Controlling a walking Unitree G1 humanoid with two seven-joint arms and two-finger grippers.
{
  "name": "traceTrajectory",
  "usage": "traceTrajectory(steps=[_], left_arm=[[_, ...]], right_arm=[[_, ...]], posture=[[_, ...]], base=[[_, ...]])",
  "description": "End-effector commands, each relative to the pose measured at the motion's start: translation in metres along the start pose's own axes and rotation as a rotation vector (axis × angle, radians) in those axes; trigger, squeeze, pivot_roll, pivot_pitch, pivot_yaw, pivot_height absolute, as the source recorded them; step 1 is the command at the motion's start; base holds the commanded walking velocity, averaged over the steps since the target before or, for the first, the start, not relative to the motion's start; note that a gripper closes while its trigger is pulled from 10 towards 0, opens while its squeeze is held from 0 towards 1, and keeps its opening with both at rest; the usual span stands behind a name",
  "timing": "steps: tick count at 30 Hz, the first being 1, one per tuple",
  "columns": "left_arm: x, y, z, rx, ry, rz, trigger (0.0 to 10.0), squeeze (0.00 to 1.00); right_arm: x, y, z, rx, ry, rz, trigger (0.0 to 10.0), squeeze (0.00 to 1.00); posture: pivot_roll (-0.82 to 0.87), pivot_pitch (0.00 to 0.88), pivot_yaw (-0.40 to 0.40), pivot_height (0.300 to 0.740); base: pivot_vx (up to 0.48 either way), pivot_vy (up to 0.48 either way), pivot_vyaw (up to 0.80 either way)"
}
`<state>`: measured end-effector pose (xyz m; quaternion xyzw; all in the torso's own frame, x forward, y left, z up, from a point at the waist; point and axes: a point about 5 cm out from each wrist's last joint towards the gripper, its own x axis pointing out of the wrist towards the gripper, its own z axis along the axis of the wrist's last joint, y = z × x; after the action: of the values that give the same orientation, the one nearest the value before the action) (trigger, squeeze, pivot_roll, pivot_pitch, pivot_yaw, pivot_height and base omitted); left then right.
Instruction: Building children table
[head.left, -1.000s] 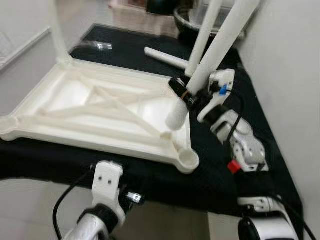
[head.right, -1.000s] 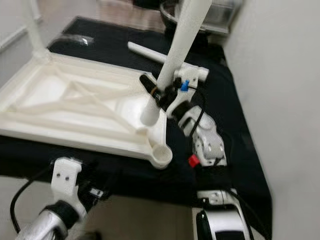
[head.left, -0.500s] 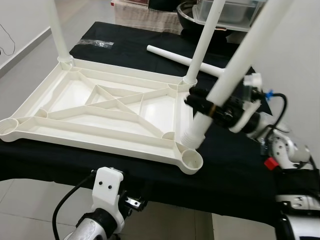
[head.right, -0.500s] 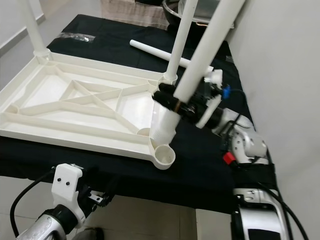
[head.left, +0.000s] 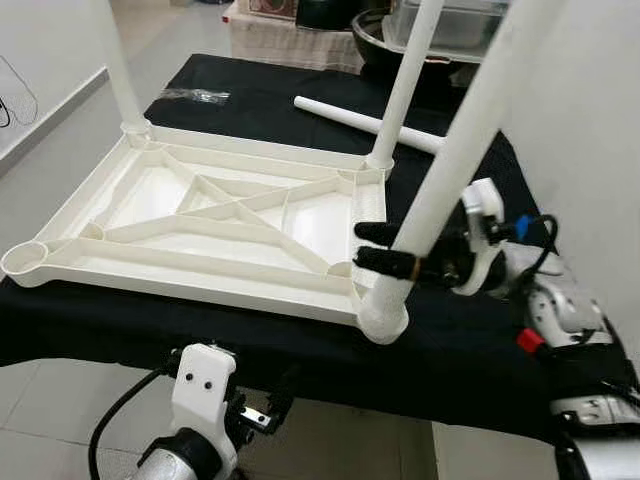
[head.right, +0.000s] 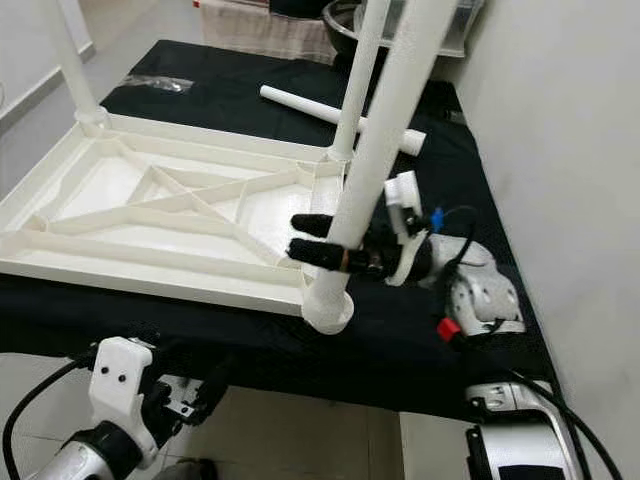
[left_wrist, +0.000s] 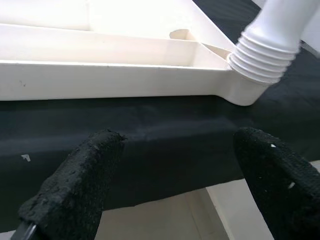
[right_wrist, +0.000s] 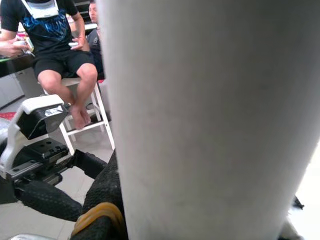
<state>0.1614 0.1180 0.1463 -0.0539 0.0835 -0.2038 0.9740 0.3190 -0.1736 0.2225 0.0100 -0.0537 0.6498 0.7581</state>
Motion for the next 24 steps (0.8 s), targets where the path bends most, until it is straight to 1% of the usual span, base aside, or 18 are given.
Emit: traceTrajectory(steps=[1,3,6,11,17,19,21,24], left_arm=[[-0.002,-0.002,-0.001,-0.003,0.012,-0.013,10.0,0.00],[-0.003,-0.002,-0.001,-0.001,0.015,-0.015,10.0,0.00],[-0.003,-0.003,-0.001,0.000,0.019,-0.018,10.0,0.00],[-0.003,-0.003,-0.001,0.001,0.022,-0.019,10.0,0.00],[-0.003,-0.003,-0.001,0.000,0.022,-0.019,10.0,0.00],[-0.003,-0.003,-0.001,0.001,0.023,-0.019,10.0,0.00],[-0.003,-0.002,-0.001,0.003,0.026,-0.017,10.0,0.00],[-0.003,-0.001,-0.001,0.006,0.029,-0.018,10.0,0.00]], right_arm=[[0.002,0.000,0.002,-0.037,0.028,0.038,10.0,0.00],[0.005,-0.002,-0.001,-0.062,0.066,0.050,10.0,0.00],[0.005,-0.006,-0.003,-0.085,0.096,0.039,10.0,0.00],[0.003,-0.010,-0.001,-0.112,0.113,0.025,10.0,0.00],[0.002,-0.011,-0.001,-0.119,0.118,0.022,10.0,0.00],[-0.001,-0.013,0.000,-0.124,0.123,0.018,10.0,0.00],[-0.008,-0.014,0.004,-0.125,0.107,0.025,10.0,0.00],[-0.012,-0.012,0.001,-0.118,0.117,0.043,10.0,0.00]], posture=[[0.16,0.163,-0.078,0.740],[0.17,0.169,-0.077,0.740],[0.17,0.172,-0.078,0.740],[0.17,0.172,-0.077,0.740],[0.17,0.173,-0.078,0.740],[0.17,0.175,-0.079,0.740],[0.17,0.178,-0.077,0.740],[0.17,0.181,-0.073,0.740]], base=[[0.000,0.000,0.00],[0.000,0.000,0.00],[0.000,0.000,0.00],[0.000,0.000,0.00],[0.000,0.000,0.00],[0.000,0.000,0.00],[0.000,0.000,0.00],[0.000,0.000,0.00]])
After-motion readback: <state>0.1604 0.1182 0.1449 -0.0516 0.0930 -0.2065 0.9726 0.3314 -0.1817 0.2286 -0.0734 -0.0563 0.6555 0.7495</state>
